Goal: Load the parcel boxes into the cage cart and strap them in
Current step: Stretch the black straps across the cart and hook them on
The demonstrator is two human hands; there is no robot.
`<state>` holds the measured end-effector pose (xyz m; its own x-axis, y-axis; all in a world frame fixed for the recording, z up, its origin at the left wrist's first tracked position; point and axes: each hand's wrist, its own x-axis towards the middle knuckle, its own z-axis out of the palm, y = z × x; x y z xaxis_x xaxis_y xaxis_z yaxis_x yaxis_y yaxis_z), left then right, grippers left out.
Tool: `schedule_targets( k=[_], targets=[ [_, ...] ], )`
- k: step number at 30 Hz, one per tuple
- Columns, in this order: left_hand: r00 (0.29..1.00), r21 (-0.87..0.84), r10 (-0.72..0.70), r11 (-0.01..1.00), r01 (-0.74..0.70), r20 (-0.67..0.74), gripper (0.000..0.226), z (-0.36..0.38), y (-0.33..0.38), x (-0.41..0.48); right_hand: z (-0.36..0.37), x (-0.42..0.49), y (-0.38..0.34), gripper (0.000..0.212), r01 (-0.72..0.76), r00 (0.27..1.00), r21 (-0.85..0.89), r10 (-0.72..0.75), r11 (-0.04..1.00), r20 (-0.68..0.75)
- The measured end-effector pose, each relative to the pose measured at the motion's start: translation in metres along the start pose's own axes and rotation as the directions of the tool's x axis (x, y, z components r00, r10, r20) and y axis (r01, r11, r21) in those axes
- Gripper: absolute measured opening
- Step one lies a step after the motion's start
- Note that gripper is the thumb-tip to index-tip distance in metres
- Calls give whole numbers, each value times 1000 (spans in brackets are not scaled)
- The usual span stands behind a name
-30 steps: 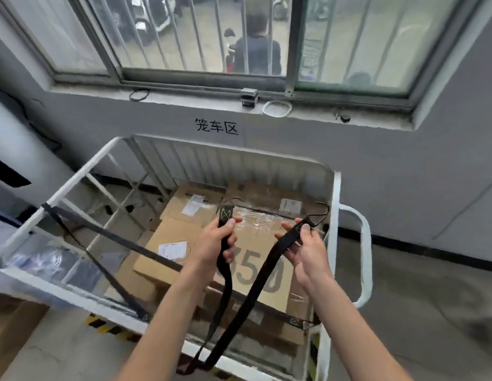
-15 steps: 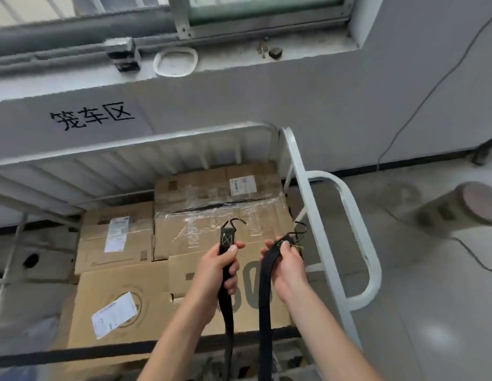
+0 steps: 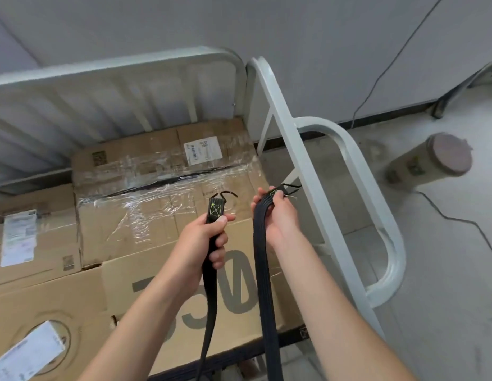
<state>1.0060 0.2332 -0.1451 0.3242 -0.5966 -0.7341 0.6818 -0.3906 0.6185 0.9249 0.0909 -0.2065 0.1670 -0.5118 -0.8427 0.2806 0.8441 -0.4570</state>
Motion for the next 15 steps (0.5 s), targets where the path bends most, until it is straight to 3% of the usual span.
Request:
schedule_targets(
  k=[7,15],
  targets=[
    [999,-90,13,996,-18,-51,19,-15,15,-23,21,-47,21,22,138,989,-136,-129,981,73],
    [983,-149,99,981,-122,-153,19,-35,52,-117,12,-165,67,22,91,981,-302,-34,949,189]
  ],
)
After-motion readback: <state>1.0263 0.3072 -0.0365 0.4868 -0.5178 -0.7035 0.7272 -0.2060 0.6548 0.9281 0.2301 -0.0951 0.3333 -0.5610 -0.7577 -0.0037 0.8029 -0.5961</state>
